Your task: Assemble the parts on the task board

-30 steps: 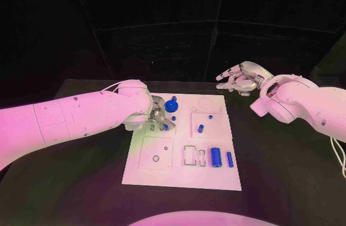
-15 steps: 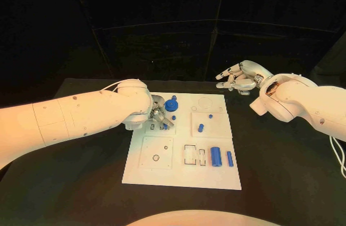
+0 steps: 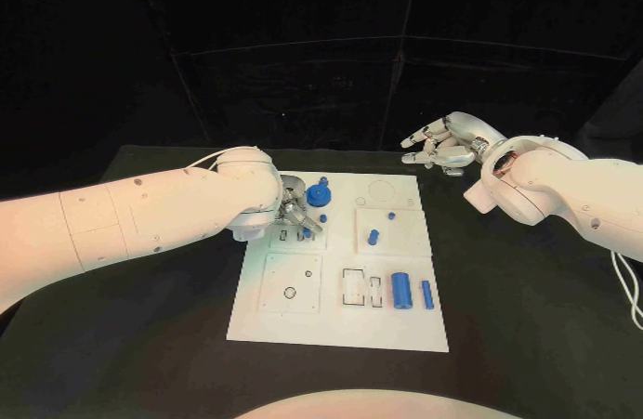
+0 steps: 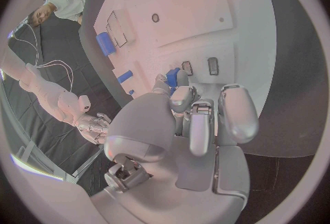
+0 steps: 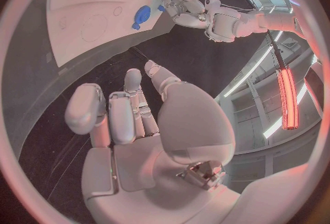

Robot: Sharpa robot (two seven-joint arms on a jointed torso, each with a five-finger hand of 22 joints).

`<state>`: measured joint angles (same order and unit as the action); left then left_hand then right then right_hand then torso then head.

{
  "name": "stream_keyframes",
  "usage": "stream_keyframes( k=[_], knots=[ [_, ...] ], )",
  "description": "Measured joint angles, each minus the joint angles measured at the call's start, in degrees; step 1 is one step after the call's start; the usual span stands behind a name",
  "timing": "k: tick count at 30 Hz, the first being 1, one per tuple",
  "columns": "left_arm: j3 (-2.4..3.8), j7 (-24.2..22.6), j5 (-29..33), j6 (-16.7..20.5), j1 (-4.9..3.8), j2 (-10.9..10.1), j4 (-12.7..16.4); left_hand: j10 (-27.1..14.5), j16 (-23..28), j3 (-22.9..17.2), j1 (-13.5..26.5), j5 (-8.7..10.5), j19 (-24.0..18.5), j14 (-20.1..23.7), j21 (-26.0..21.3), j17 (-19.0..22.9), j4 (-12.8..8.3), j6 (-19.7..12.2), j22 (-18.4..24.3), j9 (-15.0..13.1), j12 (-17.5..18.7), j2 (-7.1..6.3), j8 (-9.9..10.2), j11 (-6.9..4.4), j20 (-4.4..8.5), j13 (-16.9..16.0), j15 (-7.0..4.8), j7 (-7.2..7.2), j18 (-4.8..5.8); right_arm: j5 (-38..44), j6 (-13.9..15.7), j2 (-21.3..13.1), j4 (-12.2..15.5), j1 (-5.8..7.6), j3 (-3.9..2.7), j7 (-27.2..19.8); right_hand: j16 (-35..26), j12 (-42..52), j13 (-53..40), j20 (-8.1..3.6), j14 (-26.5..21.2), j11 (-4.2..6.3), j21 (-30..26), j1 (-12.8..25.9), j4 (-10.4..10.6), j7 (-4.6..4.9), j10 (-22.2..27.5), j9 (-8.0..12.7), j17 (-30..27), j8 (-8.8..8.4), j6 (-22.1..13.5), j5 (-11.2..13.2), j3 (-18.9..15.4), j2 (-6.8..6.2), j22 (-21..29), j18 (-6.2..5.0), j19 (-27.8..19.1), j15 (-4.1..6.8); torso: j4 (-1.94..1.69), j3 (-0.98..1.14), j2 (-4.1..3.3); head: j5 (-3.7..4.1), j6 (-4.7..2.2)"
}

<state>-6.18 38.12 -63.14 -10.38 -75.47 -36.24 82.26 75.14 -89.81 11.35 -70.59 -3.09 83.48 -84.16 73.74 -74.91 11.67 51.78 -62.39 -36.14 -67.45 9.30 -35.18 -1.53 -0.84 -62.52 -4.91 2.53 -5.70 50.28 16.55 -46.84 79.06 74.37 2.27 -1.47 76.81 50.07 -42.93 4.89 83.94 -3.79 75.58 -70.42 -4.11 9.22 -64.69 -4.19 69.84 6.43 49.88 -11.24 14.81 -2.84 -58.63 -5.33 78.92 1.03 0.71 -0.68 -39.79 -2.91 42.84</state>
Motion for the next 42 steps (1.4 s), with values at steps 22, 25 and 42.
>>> stream_keyframes(
  k=[22,25,42],
  knots=[
    [-0.03,-1.79,2.91,6.72,0.02,-3.36,2.96,0.53,0.0,-39.63,2.97,0.66,0.5,0.01,0.93,0.0,-0.84,-1.81,-2.29,-3.89,0.0,-11.89,-1.28,-0.73,0.5,-0.11,-0.82,-0.38,0.51,0.96,-0.89,0.52,-1.02,-0.01,0.01,0.61,-0.27,0.0,0.07,0.0,0.0,0.0,0.0,0.0,0.0,0.0,0.0,0.0,-0.24,0.0,0.0,-0.24,0.0,0.0,0.08,0.0,0.0,0.0,-0.08,0.09,0.03,-0.24,-0.01],
    [-0.04,-2.05,3.41,8.43,0.05,-4.12,3.77,0.73,0.0,-41.72,4.31,0.67,0.5,0.0,1.29,0.0,-0.87,-1.8,-2.63,-4.41,0.0,-12.64,-1.74,-0.53,0.5,-0.11,-0.82,-0.37,0.5,1.02,-1.05,0.57,-1.17,-0.01,0.01,0.71,-0.27,0.0,0.12,0.0,0.0,0.0,0.0,0.0,0.0,0.0,0.0,0.0,-0.29,0.0,0.0,-0.24,0.0,0.0,0.08,0.0,0.0,0.0,-0.11,0.09,0.04,-0.36,0.03],
    [-0.27,-2.08,3.76,13.02,1.97,-5.93,4.71,0.93,0.0,-44.34,6.05,0.44,0.49,0.01,1.29,0.0,-2.1,-1.72,-2.98,-5.06,0.0,-13.54,-2.29,-0.72,0.49,0.18,-0.82,-0.28,0.49,1.36,-1.67,0.46,-1.53,-0.01,0.02,0.95,-0.27,0.0,0.18,0.0,0.0,0.21,0.0,0.0,0.0,0.0,0.21,0.0,-0.28,0.0,0.0,-0.24,0.0,0.0,0.09,0.0,0.0,0.0,-0.82,0.58,0.56,-0.47,1.03]
  ],
)
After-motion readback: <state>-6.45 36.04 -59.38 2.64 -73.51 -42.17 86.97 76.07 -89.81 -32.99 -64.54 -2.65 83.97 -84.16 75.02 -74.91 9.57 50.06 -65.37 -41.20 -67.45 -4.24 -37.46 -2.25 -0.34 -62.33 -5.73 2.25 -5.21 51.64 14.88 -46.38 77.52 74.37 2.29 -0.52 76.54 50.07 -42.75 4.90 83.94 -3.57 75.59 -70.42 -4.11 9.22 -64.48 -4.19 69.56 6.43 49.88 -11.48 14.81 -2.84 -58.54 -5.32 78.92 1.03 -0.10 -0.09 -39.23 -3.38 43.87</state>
